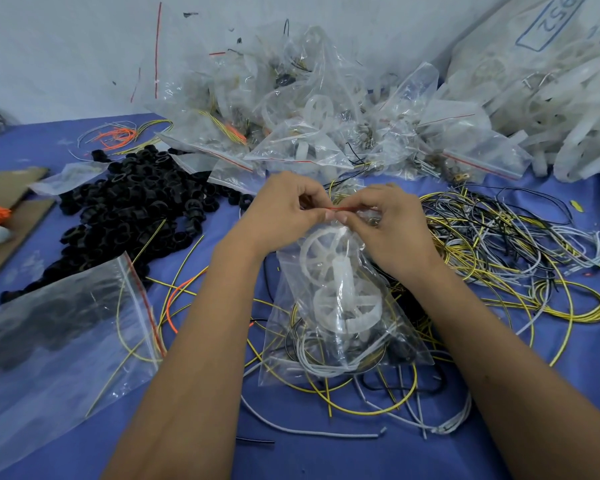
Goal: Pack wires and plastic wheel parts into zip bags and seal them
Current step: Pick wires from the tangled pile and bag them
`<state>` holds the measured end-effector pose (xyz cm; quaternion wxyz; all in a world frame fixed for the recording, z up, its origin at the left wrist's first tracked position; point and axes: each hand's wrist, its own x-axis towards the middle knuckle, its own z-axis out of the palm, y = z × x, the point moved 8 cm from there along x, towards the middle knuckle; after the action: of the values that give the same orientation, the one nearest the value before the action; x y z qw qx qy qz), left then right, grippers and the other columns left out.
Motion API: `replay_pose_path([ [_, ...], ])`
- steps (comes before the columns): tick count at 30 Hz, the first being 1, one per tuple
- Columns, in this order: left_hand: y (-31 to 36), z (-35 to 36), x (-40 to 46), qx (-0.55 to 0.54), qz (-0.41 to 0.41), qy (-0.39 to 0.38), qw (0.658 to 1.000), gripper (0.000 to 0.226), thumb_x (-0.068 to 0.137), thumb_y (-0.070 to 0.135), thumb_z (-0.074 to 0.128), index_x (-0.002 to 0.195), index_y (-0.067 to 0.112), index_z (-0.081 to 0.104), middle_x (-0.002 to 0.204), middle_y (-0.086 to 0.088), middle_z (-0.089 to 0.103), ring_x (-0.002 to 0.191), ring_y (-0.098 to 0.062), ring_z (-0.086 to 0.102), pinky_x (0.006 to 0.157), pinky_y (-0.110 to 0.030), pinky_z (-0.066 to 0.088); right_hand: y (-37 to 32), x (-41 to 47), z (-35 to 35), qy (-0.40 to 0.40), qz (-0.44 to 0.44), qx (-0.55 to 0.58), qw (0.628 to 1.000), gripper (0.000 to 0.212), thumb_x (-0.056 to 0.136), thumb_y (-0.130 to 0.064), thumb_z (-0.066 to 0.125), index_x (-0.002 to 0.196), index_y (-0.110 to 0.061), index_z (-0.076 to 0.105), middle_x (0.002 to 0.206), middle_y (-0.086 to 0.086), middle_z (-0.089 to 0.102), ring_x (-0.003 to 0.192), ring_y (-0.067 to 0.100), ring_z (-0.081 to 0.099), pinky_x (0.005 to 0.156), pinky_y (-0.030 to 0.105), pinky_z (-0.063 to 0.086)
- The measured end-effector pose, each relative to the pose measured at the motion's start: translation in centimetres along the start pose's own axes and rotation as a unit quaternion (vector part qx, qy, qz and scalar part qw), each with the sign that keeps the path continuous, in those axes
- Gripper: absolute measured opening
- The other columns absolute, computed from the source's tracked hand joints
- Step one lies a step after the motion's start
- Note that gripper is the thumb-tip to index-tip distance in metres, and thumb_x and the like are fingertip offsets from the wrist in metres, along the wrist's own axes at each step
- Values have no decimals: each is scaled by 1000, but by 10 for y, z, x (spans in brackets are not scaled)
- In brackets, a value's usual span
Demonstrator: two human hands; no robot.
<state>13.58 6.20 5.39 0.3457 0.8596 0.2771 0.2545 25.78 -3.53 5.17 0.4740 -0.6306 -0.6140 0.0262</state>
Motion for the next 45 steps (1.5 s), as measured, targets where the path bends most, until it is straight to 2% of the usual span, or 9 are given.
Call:
replay_pose_path([
  [4,-3,0,-3,-16,3,1,1000,18,82,9,85,76,22,75,70,4,72,64,-3,62,65,-21,51,-5,0,-3,13,-34,-22,999,7,84,-23,81,87,-18,80,79,-14,65,84,21,57,79,36,47],
  [11,-6,-1,-1,10,-7,4,1000,16,82,9,84,76,20,75,68,6,70,61,-1,58,63,-19,48,-6,0,-1,0,-44,-49,998,4,84,-16,80,87,-14,78,78,-16,60,85,25,55,76,44,47],
  [15,-3,1,0,13,-2,2,1000,16,82,11,86,75,21,75,68,7,71,61,-1,59,63,-20,49,-7,-1,1,-8,-51,-56,997,7,86,-22,79,89,-16,78,83,-10,67,86,25,53,75,40,45],
  [18,-4,-2,-2,6,0,6,1000,19,81,11,86,74,25,75,69,7,72,62,0,62,63,-19,49,-8,-1,-1,-2,-58,-58,997,4,86,-18,79,85,-14,77,80,-11,67,83,23,53,74,39,44],
  [23,-9,-6,-4,-3,-8,11,1000,13,82,5,83,78,16,77,75,-6,75,69,-10,64,71,-35,55,-6,-1,0,0,-51,-65,997,4,84,-17,79,83,-14,76,79,-9,67,83,24,53,73,42,45],
  [31,-3,-3,-3,1,3,14,1000,20,81,6,84,75,22,75,69,7,72,65,2,62,67,-15,50,-5,-1,1,-8,-55,-68,996,1,86,-22,77,86,-21,77,83,-11,69,84,24,52,74,43,45],
  [38,-6,-8,-4,4,-4,20,1000,24,82,5,81,72,26,73,67,8,70,64,-1,60,69,-22,49,-5,-1,1,-3,-53,-76,996,2,85,-18,78,85,-18,76,82,-8,70,83,24,53,73,44,46],
  [43,-3,-2,-3,-14,11,15,1000,22,81,5,83,74,24,74,69,8,71,67,1,65,70,-17,50,-7,-1,0,-1,-62,-70,996,2,86,-20,78,85,-20,76,81,-11,68,82,24,53,74,43,45],
  [45,-6,-4,-3,-30,4,29,999,19,80,8,85,75,23,76,71,6,74,70,-3,68,71,-23,55,-7,-1,-2,10,-63,-65,996,4,85,-18,78,83,-19,76,79,-12,67,81,24,53,72,42,46],
])
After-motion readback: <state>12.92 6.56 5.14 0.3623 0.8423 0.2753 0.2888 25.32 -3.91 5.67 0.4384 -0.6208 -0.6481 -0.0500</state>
